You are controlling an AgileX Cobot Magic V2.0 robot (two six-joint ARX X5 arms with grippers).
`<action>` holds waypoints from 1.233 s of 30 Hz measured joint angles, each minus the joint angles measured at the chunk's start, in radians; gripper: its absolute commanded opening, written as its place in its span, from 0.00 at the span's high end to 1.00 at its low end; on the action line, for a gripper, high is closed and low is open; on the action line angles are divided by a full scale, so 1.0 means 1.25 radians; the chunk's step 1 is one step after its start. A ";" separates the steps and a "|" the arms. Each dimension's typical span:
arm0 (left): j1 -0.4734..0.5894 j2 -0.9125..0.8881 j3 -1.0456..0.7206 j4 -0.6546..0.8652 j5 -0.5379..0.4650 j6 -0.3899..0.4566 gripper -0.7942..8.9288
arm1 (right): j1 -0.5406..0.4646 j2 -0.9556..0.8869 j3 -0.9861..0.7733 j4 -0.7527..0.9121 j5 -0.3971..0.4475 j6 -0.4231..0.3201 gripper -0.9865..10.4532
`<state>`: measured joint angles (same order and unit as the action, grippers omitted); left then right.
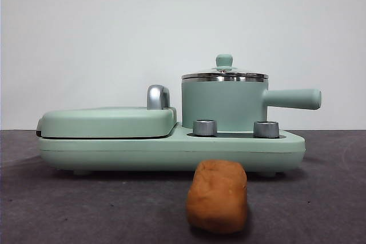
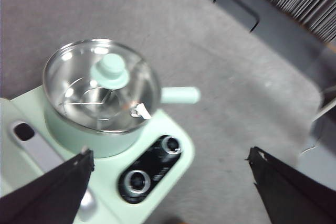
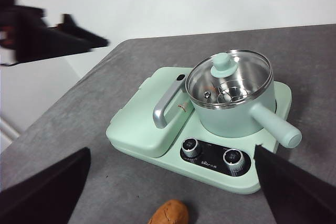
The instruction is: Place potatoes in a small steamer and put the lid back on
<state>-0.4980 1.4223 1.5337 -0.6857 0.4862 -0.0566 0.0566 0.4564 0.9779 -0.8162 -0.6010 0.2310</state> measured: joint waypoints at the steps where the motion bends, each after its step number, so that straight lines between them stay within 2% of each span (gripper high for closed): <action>1: -0.008 0.031 0.026 -0.008 -0.020 0.008 0.42 | 0.000 0.000 0.000 -0.003 0.000 -0.002 0.48; 9: -0.088 0.209 0.148 0.021 -0.158 0.085 0.42 | 0.000 0.000 0.000 -0.009 0.000 -0.019 0.48; 13: -0.111 0.274 0.156 0.112 -0.164 0.121 0.42 | 0.000 0.000 0.000 -0.009 0.000 -0.020 0.48; 25: -0.124 0.385 0.156 0.341 -0.222 0.135 0.44 | 0.000 0.000 0.000 -0.009 0.000 -0.020 0.48; 37: -0.124 0.432 0.156 0.354 -0.225 0.135 0.44 | 0.000 0.000 0.000 -0.009 0.000 -0.020 0.48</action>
<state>-0.6533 1.9621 1.7290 -0.2436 0.2050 0.1123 0.0566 0.4564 0.9779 -0.8276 -0.6014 0.2058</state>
